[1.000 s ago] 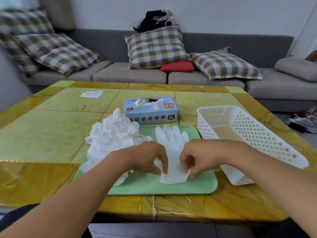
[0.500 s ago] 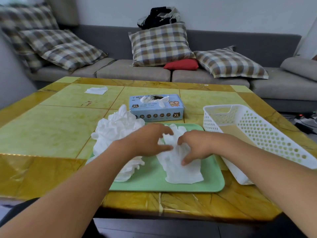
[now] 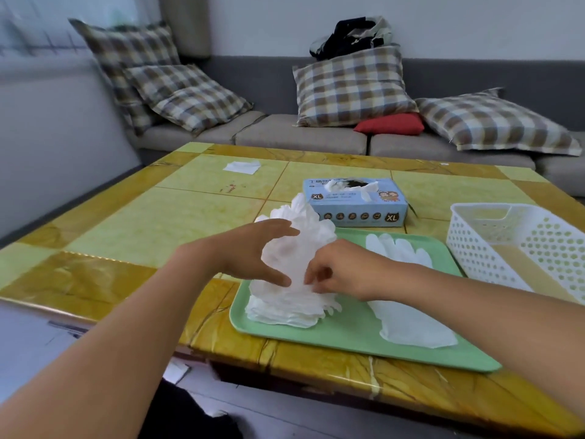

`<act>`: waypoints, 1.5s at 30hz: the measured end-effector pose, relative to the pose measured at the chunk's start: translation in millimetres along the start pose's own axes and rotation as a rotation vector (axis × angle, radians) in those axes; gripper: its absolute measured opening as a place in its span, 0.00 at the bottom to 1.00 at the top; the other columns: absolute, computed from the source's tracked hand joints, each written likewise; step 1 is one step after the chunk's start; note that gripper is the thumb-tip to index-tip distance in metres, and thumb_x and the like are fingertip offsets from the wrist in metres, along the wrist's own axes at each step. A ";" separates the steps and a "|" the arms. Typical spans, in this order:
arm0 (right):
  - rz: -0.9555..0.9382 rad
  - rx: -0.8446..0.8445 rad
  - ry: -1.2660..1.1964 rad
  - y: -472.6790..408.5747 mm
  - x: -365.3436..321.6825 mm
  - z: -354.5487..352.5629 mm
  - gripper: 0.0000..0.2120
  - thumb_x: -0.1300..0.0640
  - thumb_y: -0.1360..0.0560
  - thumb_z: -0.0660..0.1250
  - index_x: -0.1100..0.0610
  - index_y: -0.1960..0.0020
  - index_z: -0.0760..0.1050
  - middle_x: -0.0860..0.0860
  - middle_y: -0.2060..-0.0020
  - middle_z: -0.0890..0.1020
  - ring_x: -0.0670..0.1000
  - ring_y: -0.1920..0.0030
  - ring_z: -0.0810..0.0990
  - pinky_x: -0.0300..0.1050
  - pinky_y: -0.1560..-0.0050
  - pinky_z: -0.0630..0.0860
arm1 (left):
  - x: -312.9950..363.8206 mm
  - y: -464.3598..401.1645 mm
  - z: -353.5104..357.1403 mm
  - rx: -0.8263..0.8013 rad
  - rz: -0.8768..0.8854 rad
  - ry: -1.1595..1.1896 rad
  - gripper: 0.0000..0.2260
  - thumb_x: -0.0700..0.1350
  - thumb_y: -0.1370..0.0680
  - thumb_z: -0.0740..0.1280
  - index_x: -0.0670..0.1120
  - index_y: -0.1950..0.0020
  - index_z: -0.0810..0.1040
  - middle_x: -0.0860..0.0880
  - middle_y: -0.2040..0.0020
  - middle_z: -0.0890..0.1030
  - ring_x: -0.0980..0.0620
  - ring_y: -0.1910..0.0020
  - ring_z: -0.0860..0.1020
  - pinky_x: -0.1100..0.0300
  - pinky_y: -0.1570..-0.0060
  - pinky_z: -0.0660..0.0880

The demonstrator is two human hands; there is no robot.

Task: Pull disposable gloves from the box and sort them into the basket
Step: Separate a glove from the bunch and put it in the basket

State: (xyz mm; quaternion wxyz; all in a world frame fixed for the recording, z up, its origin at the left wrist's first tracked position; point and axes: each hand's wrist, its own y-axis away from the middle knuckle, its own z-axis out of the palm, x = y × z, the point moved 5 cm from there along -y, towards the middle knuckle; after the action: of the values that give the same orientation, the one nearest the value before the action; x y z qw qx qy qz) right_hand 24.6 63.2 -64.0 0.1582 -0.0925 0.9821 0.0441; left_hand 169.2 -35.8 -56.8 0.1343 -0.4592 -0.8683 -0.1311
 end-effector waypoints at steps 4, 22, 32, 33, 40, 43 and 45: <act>0.003 0.042 -0.104 6.6 11.5 -20.3 0.02 0.57 0.23 0.72 0.53 0.52 0.85 0.44 0.58 0.85 0.42 0.57 0.81 0.31 0.58 0.74 | -9.7 -2.5 3.8 -0.055 -0.020 -0.021 0.54 0.62 0.36 0.81 0.63 0.19 0.50 0.63 0.19 0.48 0.60 0.20 0.46 0.50 0.21 0.52; 0.364 0.053 -1.467 64.2 63.4 -74.4 0.17 0.56 0.27 0.66 0.60 0.40 0.73 0.55 0.56 0.79 0.51 0.60 0.78 0.44 0.59 0.79 | 4.9 -30.1 18.1 -0.066 -0.096 -0.068 0.63 0.46 0.40 0.82 0.63 0.22 0.38 0.61 0.22 0.45 0.43 0.21 0.52 0.41 0.31 0.69; 0.391 0.384 -1.692 94.2 90.6 -104.9 0.18 0.65 0.20 0.53 0.61 0.63 0.76 0.51 0.72 0.79 0.48 0.72 0.79 0.39 0.68 0.78 | 59.6 -27.2 -18.1 0.035 -0.090 -0.010 0.54 0.56 0.40 0.70 0.60 0.19 0.43 0.57 0.20 0.46 0.44 0.21 0.51 0.42 0.29 0.65; 0.391 0.374 -1.673 96.1 90.0 -103.7 0.20 0.65 0.20 0.53 0.60 0.66 0.77 0.52 0.73 0.79 0.49 0.73 0.79 0.39 0.68 0.78 | 76.6 -26.5 -26.6 0.101 -0.042 0.167 0.51 0.61 0.40 0.70 0.60 0.20 0.51 0.57 0.21 0.53 0.46 0.23 0.57 0.44 0.30 0.67; 0.415 0.403 -1.734 101.0 87.5 -102.3 0.14 0.64 0.22 0.54 0.66 0.49 0.77 0.57 0.58 0.81 0.52 0.63 0.82 0.43 0.62 0.81 | 156.8 -55.3 -4.3 0.275 0.069 0.961 0.40 0.59 0.35 0.80 0.57 0.27 0.69 0.56 0.31 0.74 0.55 0.33 0.76 0.51 0.35 0.75; 0.469 0.341 -1.609 106.4 88.1 -99.3 0.09 0.61 0.24 0.57 0.61 0.51 0.75 0.54 0.61 0.75 0.52 0.63 0.76 0.44 0.61 0.78 | 155.7 -65.0 -1.7 0.123 0.033 1.110 0.44 0.61 0.37 0.80 0.53 0.24 0.68 0.53 0.32 0.78 0.52 0.33 0.77 0.49 0.31 0.70; 0.470 0.310 -1.550 111.1 88.5 -98.4 0.11 0.58 0.22 0.59 0.63 0.44 0.75 0.56 0.55 0.77 0.54 0.57 0.77 0.45 0.55 0.77 | 162.2 -62.7 1.8 -0.040 0.094 1.165 0.29 0.53 0.29 0.78 0.48 0.30 0.76 0.48 0.38 0.83 0.48 0.39 0.81 0.49 0.35 0.74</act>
State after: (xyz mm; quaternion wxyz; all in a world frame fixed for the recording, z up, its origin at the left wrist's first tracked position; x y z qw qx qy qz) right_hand -109.4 145.7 7.2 0.7888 0.1951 0.5828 -0.0087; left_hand 28.9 54.4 -7.7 0.5866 -0.3520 -0.6272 -0.3723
